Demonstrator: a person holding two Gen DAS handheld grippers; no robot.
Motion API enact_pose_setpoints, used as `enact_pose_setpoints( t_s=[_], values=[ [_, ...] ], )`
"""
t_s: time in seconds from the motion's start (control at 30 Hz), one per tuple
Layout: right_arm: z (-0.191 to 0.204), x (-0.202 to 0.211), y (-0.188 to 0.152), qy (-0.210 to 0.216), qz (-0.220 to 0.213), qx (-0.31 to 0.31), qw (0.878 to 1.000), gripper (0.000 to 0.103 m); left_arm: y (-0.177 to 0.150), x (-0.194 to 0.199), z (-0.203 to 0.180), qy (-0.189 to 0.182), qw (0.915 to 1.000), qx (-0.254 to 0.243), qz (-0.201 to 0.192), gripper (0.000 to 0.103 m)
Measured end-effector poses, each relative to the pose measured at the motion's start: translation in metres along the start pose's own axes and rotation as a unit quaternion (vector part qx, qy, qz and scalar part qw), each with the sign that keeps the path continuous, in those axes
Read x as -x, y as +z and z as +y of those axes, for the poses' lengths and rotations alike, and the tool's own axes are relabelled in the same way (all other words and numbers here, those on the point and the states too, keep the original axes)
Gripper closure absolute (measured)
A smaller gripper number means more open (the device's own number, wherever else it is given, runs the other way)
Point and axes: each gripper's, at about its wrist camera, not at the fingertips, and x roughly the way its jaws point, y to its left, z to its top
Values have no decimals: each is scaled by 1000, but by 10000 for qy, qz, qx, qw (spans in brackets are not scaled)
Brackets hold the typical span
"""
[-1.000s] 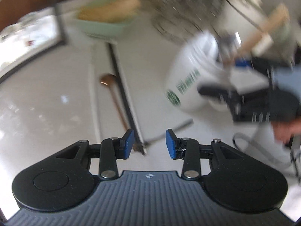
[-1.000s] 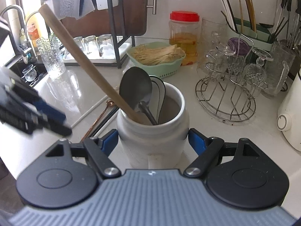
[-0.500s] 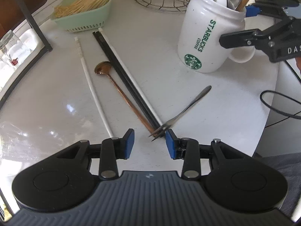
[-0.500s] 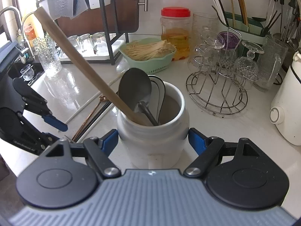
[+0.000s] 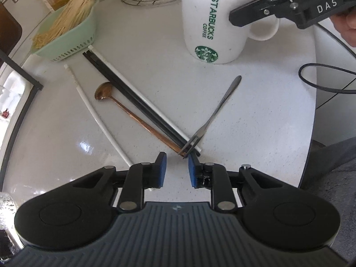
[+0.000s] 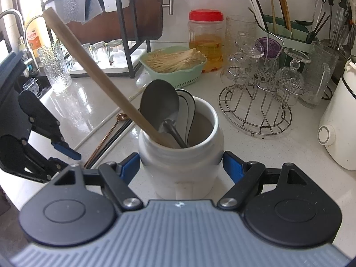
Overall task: Organize utensils
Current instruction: 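Close the left gripper on the steel fork handle, then lift the steel fork with the left gripper and carry it over the jar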
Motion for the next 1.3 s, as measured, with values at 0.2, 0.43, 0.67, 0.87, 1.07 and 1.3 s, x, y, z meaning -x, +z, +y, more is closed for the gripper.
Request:
enact_pose_setpoints(
  t_s=[0.2, 0.43, 0.67, 0.87, 1.07, 1.3],
  values=[
    [2, 0, 0, -36, -16, -34, 10000, 20, 3, 2, -1, -146, 9991, -375, -156, 79],
    [2, 0, 0, -50, -21, -37, 10000, 20, 8, -4, 2, -277, 9980, -557, -144, 80],
    [3, 0, 0, -85, -20, -57, 9999, 20, 7, -1, -5, -347, 9958, -810, -239, 90],
    [3, 0, 0, -99, -25, -69, 9999, 20, 3, 5, -6, -459, 9951, -796, -359, 98],
    [4, 0, 0, -158, -35, -121, 9998, 20, -2, 22, -7, -483, 9966, -428, -512, 100],
    [7, -1, 1, -255, -29, -191, 9995, 20, -8, 55, -3, -365, 9958, 415, -736, 102]
  ],
)
